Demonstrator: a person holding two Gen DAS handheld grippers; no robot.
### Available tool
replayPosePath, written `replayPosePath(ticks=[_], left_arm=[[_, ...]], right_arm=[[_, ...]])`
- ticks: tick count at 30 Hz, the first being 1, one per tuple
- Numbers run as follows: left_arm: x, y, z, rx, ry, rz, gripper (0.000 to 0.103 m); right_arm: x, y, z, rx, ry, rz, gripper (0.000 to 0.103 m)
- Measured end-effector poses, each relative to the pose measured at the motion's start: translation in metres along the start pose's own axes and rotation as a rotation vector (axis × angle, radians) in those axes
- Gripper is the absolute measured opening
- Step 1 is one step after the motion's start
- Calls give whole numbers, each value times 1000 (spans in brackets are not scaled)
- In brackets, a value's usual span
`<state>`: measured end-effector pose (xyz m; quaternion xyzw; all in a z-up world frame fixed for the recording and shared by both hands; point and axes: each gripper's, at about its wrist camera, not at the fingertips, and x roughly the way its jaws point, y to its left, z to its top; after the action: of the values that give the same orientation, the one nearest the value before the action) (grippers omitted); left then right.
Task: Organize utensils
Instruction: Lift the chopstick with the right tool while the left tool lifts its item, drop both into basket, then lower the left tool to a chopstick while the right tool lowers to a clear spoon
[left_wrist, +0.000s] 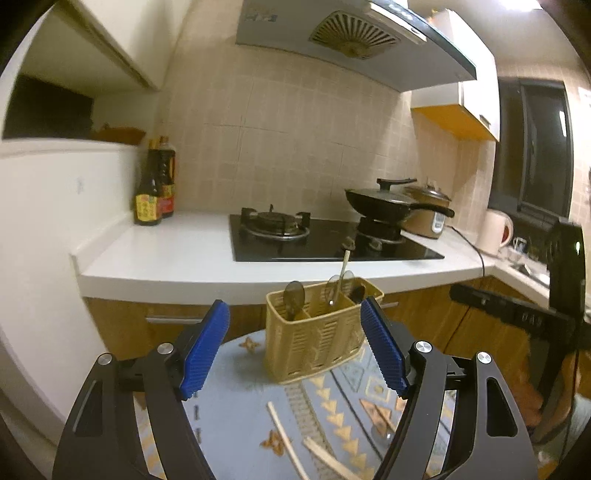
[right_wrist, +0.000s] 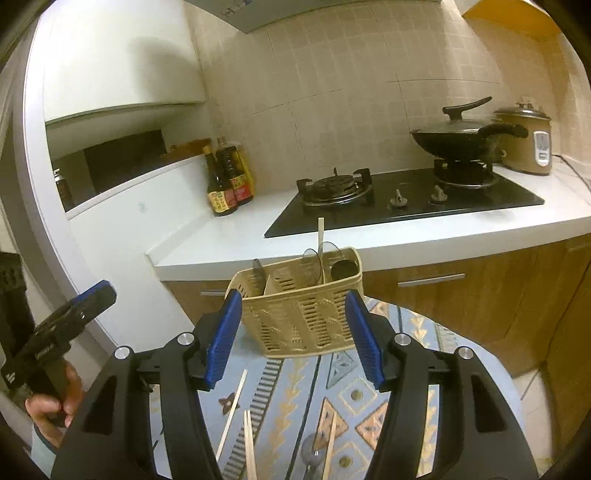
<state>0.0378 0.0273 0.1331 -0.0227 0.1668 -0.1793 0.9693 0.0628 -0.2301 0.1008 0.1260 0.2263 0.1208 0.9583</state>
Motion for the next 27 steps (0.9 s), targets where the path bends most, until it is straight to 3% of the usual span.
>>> replayPosePath(ticks=[4,11,27], left_arm=[[-28,-9,-3,19,-3,14,76],[-52,-14,-16,17,52,46,77],[-93,-17,-19,55,25,126,80]], right_arm=[[-23,17,-1,-38,0,-21,55],[-39,38,-19,-82,86,-31,55],[-60,46,-28,-95,81,-16,55]])
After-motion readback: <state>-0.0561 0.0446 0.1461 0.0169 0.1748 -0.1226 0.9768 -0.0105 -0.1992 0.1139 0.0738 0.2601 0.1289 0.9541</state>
